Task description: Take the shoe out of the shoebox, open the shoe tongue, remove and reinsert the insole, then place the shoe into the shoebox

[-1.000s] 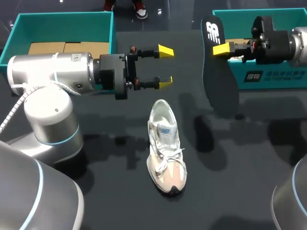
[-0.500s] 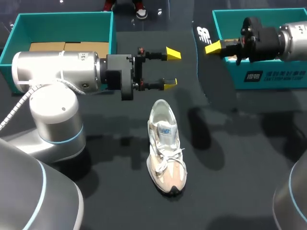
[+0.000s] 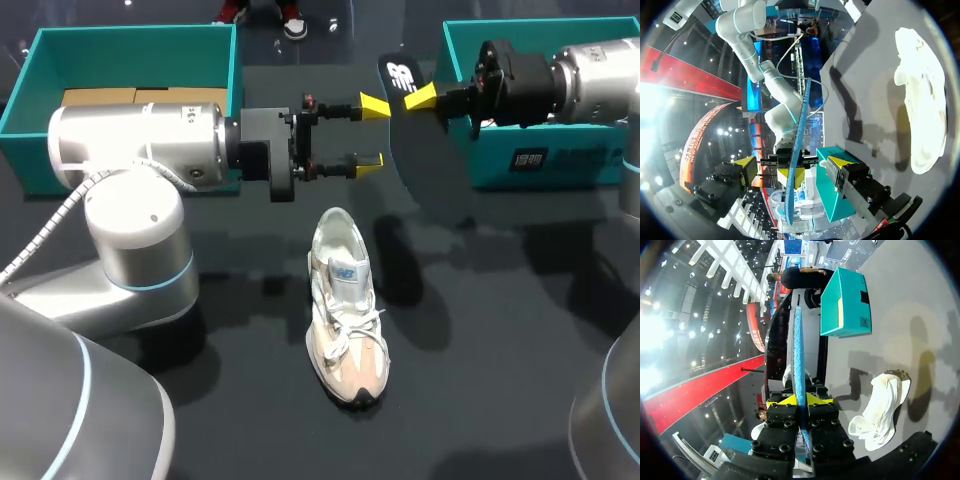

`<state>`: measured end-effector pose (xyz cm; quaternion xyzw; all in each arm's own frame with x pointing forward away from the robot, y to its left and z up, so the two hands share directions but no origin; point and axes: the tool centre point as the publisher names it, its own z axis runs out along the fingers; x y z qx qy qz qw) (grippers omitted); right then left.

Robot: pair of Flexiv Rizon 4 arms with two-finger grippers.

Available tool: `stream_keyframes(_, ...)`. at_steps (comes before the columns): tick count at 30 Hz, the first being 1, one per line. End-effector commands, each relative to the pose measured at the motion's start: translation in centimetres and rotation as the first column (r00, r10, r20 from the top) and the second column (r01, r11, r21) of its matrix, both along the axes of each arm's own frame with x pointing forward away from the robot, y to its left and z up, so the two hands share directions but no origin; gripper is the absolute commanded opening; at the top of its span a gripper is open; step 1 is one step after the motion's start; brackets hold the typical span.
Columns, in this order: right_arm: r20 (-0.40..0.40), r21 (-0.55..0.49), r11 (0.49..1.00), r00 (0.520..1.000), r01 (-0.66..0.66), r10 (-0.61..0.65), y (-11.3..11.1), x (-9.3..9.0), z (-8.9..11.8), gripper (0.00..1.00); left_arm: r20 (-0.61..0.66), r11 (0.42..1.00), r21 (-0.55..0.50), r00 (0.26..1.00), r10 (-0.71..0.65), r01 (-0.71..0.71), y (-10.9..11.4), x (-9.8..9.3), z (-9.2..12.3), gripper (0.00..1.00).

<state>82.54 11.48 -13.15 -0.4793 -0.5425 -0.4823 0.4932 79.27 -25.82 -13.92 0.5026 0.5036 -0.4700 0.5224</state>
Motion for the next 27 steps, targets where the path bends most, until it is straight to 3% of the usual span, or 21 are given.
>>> stream_keyframes(1,-0.019,0.004,1.0,1.0,-0.004,0.004,0.9,0.3,-0.7,0.0,0.01,1.0,0.003,1.0,0.006,-0.006,-1.4,0.5,-0.1,0.8)
stream_keyframes(2,-0.022,0.008,1.0,1.0,-0.002,0.002,1.1,0.3,-0.8,0.0,0.013,1.0,0.005,1.0,0.006,-0.007,-1.5,0.6,-0.2,0.76)
stream_keyframes(3,-0.022,0.01,1.0,1.0,-0.001,0.002,1.2,0.3,-0.8,0.0,0.017,1.0,0.009,1.0,0.01,-0.01,-1.6,0.6,-0.2,0.66)
stream_keyframes(5,-0.023,0.014,1.0,1.0,0.0,0.0,1.4,0.3,-0.9,0.0,0.018,1.0,0.011,1.0,0.011,-0.011,-1.7,0.7,-0.3,0.58)
stream_keyframes(12,-0.032,0.017,1.0,0.999,0.007,-0.007,1.5,0.3,-1.0,0.0,0.016,1.0,0.022,1.0,0.017,-0.018,-2.1,0.9,-0.7,0.56)
stream_keyframes(14,-0.033,0.017,1.0,0.999,0.007,-0.007,1.5,0.4,-1.0,0.0,0.016,1.0,0.023,1.0,0.018,-0.019,-2.2,0.9,-0.7,0.49)
stream_keyframes(20,-0.042,0.019,1.0,0.999,0.011,-0.01,1.6,0.5,-1.1,0.0,0.017,0.999,0.026,1.0,0.024,-0.025,-2.5,1.1,-0.8,0.38)
stream_keyframes(24,-0.052,0.022,1.0,0.998,0.022,-0.021,1.6,0.6,-1.3,0.0,0.013,0.999,0.028,1.0,0.024,-0.024,-2.7,1.1,-0.9,0.37)
stream_keyframes(27,-0.058,0.022,0.999,0.998,0.029,-0.028,1.6,0.6,-1.4,0.0,0.01,0.999,0.029,1.0,0.026,-0.026,-2.8,1.2,-1.0,0.28)
